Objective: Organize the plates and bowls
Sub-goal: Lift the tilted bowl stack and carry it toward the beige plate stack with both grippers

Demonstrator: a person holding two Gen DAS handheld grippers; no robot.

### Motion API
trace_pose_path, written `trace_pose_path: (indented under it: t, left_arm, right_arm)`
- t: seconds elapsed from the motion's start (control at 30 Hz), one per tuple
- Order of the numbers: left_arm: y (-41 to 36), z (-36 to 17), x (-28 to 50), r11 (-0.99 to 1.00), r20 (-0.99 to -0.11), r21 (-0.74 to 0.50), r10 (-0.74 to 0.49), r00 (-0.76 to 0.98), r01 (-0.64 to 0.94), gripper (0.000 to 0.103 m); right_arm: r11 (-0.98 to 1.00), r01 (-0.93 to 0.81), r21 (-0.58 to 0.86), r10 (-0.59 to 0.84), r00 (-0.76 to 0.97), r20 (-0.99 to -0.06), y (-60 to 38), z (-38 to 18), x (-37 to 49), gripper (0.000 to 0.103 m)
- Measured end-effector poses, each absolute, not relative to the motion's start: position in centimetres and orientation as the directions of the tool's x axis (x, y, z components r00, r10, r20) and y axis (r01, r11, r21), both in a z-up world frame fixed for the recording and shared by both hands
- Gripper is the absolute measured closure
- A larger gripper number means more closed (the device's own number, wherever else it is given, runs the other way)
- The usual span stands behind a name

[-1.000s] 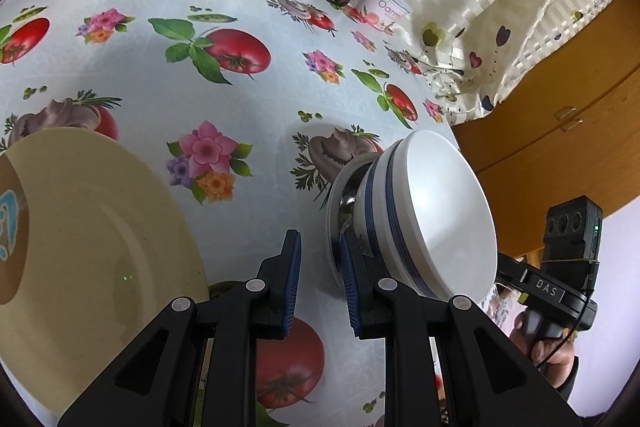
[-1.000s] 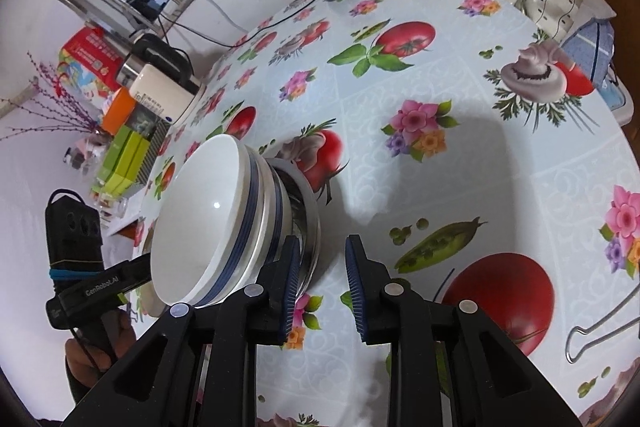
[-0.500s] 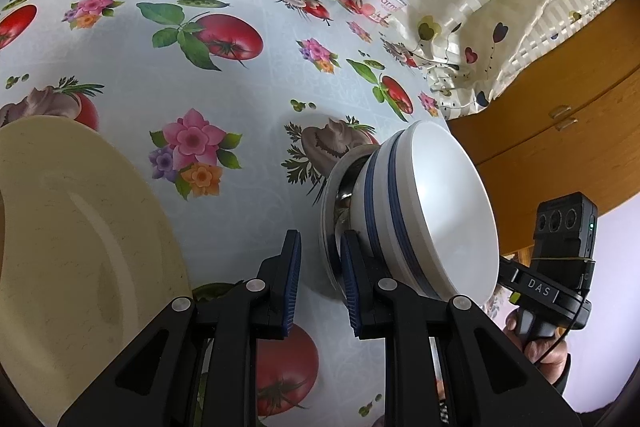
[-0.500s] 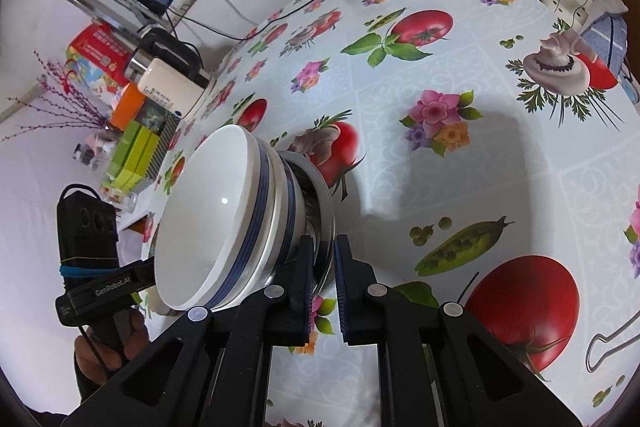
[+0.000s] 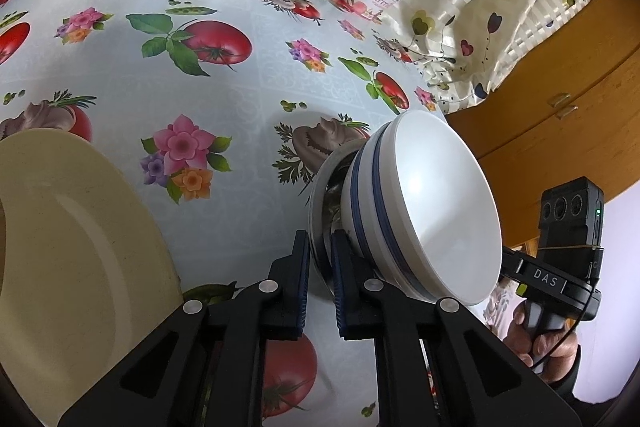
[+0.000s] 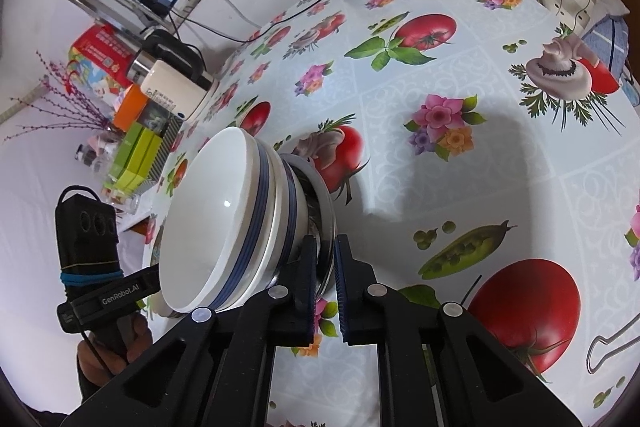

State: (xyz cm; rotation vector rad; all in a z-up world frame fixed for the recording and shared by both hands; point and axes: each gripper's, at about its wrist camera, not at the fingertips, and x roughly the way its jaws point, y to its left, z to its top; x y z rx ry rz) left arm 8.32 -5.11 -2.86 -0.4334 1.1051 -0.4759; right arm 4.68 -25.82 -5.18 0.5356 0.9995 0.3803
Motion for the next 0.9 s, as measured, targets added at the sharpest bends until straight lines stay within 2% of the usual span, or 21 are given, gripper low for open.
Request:
trace_pose_path:
  t: [0.9]
  left_arm:
    - [-2.7, -0.1, 7.1, 0.838, -0.731, -0.532, -0.528, 0.433, 0.124, 0.093]
  right_arm:
    - [0.809, -0.111, 0.578, 0.549, 0.494, -0.674, -23.2, -2.6, 5.5, 0.093]
